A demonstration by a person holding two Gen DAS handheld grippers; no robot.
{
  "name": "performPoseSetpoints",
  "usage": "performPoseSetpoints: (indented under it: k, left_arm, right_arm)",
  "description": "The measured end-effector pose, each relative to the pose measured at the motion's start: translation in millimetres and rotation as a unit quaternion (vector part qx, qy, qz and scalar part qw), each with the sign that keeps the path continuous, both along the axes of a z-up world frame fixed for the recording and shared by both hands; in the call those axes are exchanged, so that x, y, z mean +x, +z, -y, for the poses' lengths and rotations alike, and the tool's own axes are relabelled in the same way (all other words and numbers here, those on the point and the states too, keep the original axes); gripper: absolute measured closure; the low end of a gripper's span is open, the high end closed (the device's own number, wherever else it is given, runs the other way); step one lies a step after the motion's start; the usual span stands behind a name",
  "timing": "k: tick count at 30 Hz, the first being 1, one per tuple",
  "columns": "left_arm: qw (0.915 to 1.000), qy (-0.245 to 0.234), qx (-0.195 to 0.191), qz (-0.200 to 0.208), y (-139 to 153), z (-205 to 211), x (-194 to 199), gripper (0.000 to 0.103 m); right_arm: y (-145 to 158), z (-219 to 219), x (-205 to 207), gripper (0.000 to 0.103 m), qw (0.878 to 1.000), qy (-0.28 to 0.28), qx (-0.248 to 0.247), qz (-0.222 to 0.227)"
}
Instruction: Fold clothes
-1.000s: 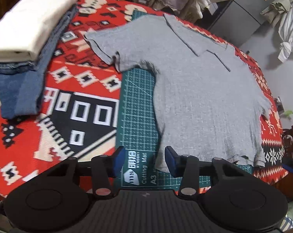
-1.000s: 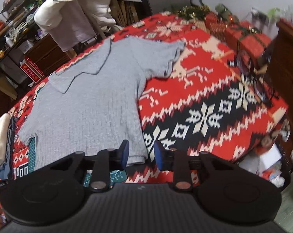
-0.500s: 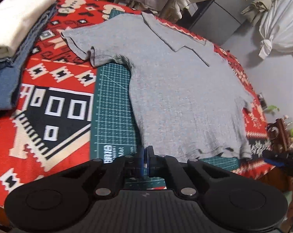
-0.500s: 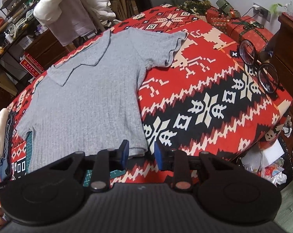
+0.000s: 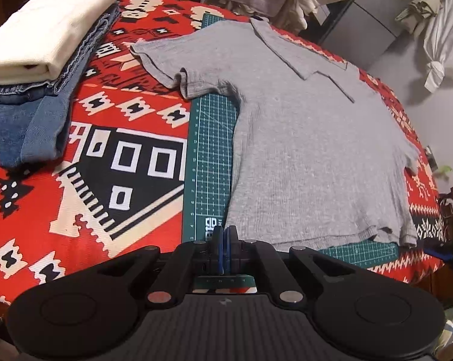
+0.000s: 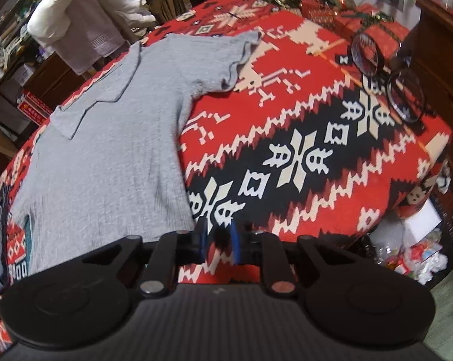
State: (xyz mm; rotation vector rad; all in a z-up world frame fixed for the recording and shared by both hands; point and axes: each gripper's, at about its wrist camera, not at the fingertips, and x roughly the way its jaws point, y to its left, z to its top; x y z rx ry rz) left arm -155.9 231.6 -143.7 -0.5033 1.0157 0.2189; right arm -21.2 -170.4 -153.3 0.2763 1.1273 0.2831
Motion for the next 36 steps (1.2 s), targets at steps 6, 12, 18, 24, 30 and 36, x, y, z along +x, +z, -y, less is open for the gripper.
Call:
performPoseSetpoints:
  k: [6, 12, 18, 24, 30, 36]
  left_arm:
    - [0.9999, 0.003, -0.015, 0.005, 3.2, -2.2, -0.2, 0.101]
    - [0.9997, -0.011, -0.016, 0.014, 8.4, 3.1, 3.5, 0.101]
    - [0.9995, -0.011, -0.028, 0.01, 4.6, 3.0, 6.2, 0.101]
    - [0.9993, -0.014, -0.034, 0.01, 4.0, 5.2, 5.8, 0.1]
    - [0.999, -0.015, -0.041, 0.009, 0.7, 6.4, 7.4, 0.1]
    - [0.9985, -0.012, -0.053, 0.009, -3.4, 2.8, 8.2, 0.1]
  right_arm:
    - [-14.8, -4.7, 15.3, 0.086, 0.999, 0.002, 0.042, -0.021]
    - [-18.6, -29.0, 20.5, 0.086, 0.998, 0.028, 0.042, -0.025]
    - [-13.4, -55.8, 18.6, 0.091, 0.997, 0.058, 0.049, -0.019]
    - [-8.4, -79.0, 10.8, 0.091, 0.997, 0.078, 0.014, 0.007]
    - [4.4, -118.9, -7.8, 0.091, 0.984, 0.144, -0.063, 0.08]
    - [-4.1, -125.7, 3.8, 0.088, 0.986, 0.147, -0.027, 0.068]
